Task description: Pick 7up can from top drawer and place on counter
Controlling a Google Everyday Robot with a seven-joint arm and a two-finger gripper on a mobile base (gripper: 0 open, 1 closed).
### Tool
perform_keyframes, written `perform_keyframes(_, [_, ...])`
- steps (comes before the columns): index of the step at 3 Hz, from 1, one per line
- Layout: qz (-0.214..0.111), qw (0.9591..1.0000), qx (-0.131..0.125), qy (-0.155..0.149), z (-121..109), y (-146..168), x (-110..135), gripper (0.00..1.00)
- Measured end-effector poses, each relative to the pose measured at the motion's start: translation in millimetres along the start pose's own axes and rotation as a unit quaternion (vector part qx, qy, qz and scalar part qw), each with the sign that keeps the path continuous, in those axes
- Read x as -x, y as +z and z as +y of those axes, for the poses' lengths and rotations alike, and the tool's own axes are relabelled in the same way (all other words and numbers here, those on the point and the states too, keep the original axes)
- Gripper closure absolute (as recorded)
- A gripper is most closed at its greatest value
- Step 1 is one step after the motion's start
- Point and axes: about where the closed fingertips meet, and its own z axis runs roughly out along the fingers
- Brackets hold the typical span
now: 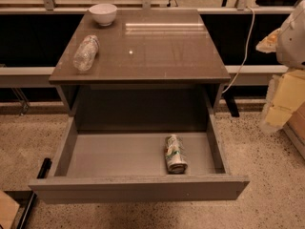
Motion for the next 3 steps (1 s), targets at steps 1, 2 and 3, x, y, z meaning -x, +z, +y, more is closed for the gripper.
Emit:
perform_keyframes(1, [-0.006,0.9999,-0.006,0.006,-2,-1,3,0.0])
perform_keyframes(2, [-0.037,0.9959,-0.011,0.082,-12,28,19,0.0])
perform_keyframes(3, [-0.049,0.986,-0.011,0.159,-23,56,35,0.0])
